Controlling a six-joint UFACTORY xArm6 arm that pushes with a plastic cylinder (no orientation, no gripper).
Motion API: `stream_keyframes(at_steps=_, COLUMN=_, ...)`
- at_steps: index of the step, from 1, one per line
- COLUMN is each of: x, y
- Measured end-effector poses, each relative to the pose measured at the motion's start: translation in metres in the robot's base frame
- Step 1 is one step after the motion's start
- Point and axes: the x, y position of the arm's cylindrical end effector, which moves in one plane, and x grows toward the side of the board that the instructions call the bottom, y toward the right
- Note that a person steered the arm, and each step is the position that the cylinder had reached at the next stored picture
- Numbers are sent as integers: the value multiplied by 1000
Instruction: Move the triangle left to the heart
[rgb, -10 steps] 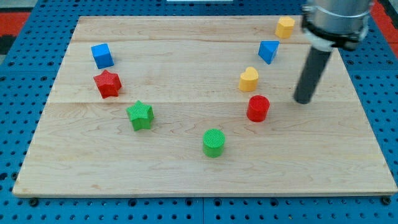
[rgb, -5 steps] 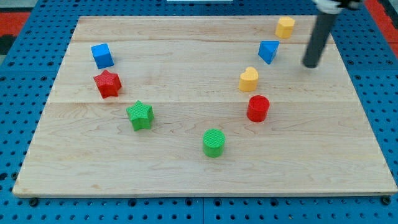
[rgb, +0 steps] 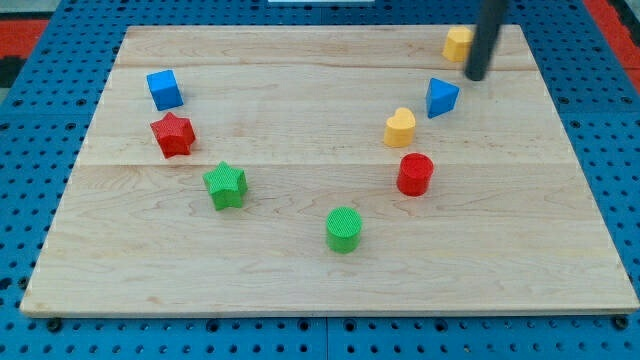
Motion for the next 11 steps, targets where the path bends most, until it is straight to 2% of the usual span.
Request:
stream_keyframes(at_steps=1, x=17, y=-2)
stream_keyframes(at_steps=2, x=21, y=-38)
stream_keyframes(at_steps=4, x=56, y=-32)
stream_keyframes(at_steps=5, x=46, y=-100)
stream_keyframes(at_steps=6, x=38, y=-125)
stream_keyframes(at_steps=7, x=25, y=-50)
stream_keyframes(at_steps=8, x=-7, y=-90)
stream_keyframes(at_steps=9, x=-5, y=-168)
stream_keyframes(at_steps=10, x=13, y=-213)
stream_keyframes(at_steps=11, x=11, y=-191)
